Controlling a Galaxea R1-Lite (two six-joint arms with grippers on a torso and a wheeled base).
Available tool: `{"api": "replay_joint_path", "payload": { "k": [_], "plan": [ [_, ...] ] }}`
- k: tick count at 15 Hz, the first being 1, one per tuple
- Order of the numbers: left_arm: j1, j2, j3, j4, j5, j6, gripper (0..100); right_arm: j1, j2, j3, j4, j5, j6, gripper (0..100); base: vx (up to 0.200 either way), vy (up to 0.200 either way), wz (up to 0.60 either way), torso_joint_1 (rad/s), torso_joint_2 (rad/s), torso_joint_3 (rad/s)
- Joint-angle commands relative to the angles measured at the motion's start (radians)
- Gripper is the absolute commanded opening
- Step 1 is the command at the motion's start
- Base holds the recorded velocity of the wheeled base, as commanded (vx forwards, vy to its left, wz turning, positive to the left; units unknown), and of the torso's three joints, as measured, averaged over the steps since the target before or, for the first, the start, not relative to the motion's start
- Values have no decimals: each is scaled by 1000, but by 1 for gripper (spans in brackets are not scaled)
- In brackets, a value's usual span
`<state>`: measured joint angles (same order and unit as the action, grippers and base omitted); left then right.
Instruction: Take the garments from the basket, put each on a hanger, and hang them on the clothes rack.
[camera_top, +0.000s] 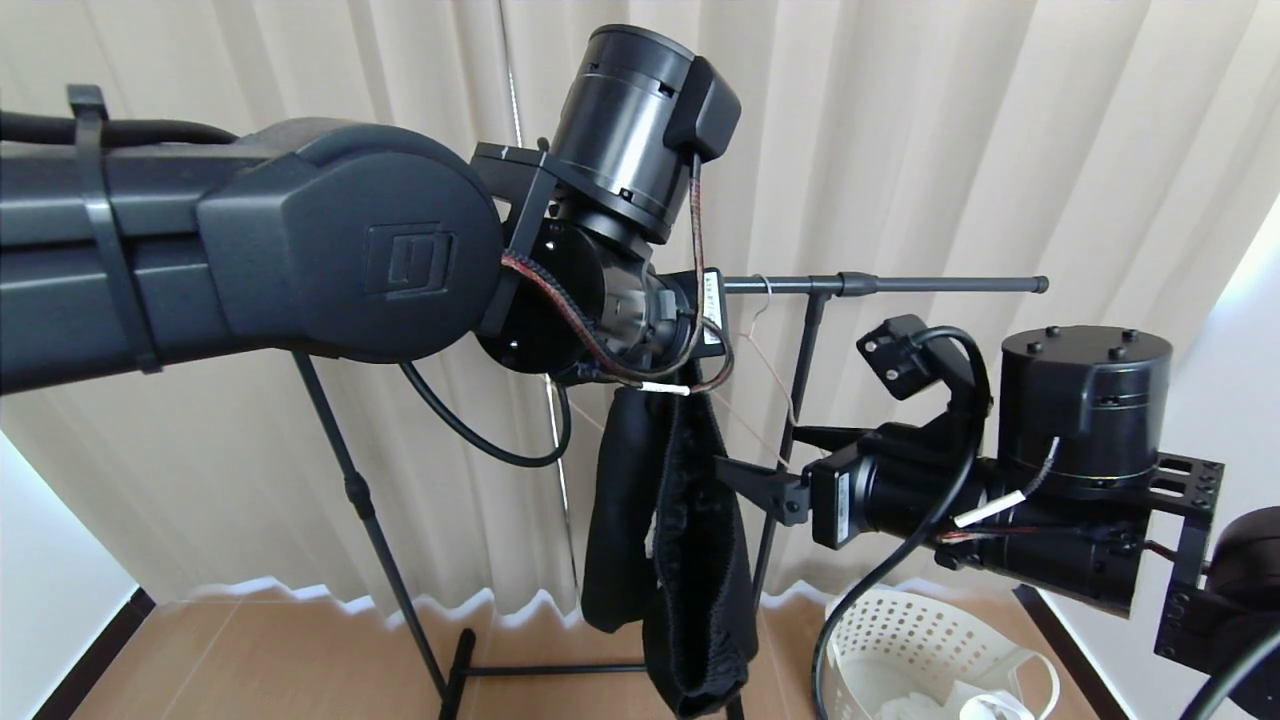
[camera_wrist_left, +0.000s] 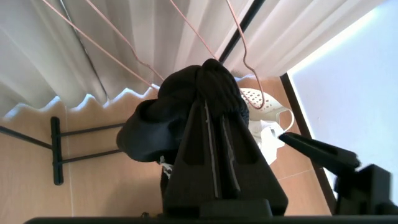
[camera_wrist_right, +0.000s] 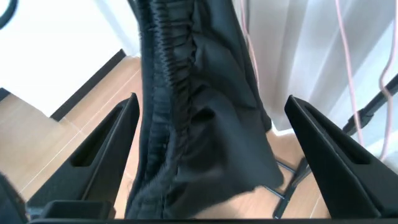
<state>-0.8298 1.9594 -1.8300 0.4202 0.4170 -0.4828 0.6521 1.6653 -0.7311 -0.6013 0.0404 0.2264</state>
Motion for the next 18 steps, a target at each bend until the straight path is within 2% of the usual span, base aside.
{"api": "replay_joint_path", "payload": {
  "k": [1,6,8,13,17,18],
  "plan": [
    [0,-4,-2,0,0,0,0,-19,88,-5,-26,-24,-4,100,0,0,0,0,0,0],
    [5,-7,-8,0,0,10,0,-37,152,-5,-26,-83,-33,100,0,0,0,0,0,0],
    [14,-25,-8,0,0,12,0,-55,151,21,-25,-96,-127,100,0,0,0,0,0,0],
    [23,-45,-3,2,0,20,0,-74,145,67,-28,-114,-243,100,0,0,0,0,0,0],
    [23,-45,0,2,0,20,0,-75,145,68,-32,-113,-242,100,0,0,0,0,0,0],
    [23,-45,1,2,0,20,0,-74,145,67,-34,-113,-240,0,0,0,0,0,0,0]
  ]
}}
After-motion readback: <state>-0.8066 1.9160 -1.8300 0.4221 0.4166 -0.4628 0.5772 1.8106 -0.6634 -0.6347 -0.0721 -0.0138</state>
